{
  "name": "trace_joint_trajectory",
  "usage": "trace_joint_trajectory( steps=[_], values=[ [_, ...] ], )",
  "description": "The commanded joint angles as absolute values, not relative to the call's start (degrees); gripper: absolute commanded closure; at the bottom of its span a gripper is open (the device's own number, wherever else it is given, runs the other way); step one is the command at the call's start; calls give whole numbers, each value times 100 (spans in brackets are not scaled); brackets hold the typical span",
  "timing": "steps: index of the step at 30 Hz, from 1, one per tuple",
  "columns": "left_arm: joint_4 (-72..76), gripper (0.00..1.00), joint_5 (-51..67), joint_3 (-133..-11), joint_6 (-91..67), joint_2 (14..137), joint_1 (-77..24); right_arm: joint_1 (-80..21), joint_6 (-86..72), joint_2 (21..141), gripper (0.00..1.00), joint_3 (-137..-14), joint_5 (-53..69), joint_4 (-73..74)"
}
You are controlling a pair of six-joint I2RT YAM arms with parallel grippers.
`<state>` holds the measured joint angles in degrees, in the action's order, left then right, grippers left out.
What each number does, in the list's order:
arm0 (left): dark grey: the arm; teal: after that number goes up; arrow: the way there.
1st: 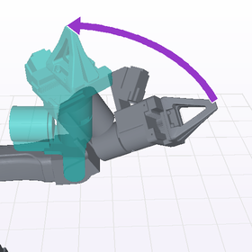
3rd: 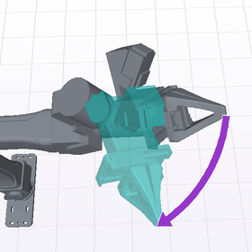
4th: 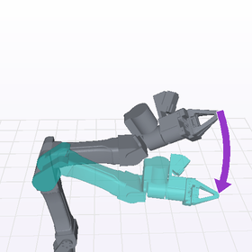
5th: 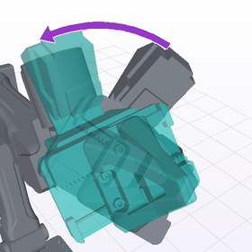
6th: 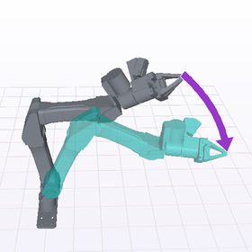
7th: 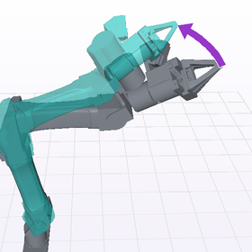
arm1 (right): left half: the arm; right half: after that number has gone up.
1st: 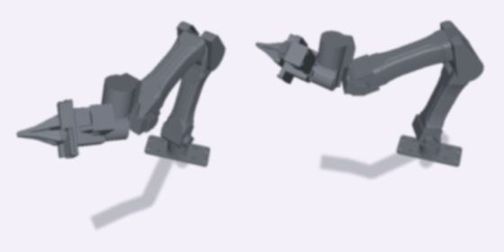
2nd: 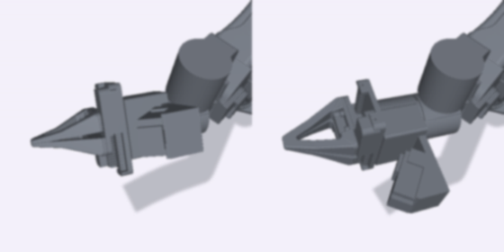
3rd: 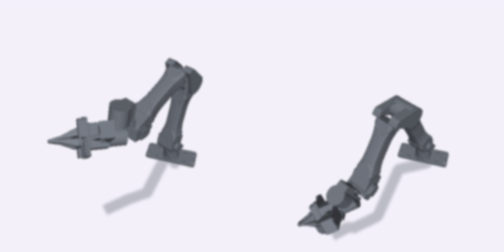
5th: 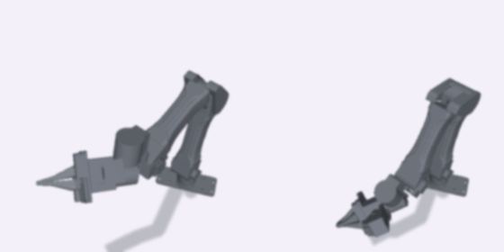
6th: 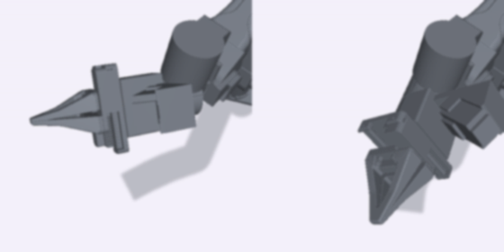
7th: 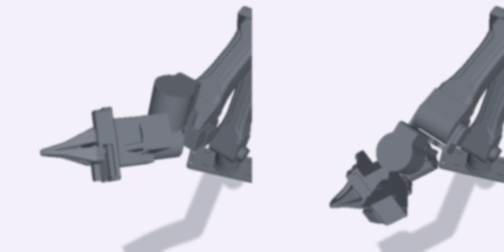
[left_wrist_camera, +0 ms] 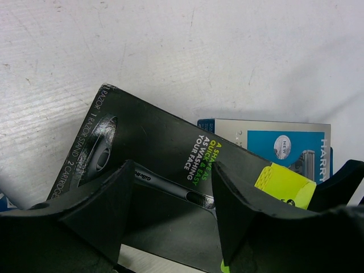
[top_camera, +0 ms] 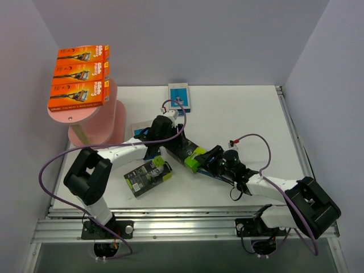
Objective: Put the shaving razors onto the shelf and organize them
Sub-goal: Grab a shaving razor with the right arm
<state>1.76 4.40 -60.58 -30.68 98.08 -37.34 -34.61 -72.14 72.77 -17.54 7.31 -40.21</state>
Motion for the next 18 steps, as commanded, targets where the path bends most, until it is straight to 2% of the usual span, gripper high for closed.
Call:
trace_joint_trajectory(
  steps=[1,7,13,18],
  values=[
    [9,32,414,-6284,-3006,9713,-3744,-3507,-7198,6926,79,-1960,615,-4237],
    [-632,23,62,-6547,-2857,9247,-3753,-3481,-7233,6794,90,-1890,642,-4210],
    [-1089,22,53,-6750,-2611,8545,-3744,-3410,-7242,6768,99,-1872,773,-4307],
    [-1432,21,0,-6873,-2435,7754,-3797,-3279,-7190,6741,100,-1951,923,-4254]
  ],
)
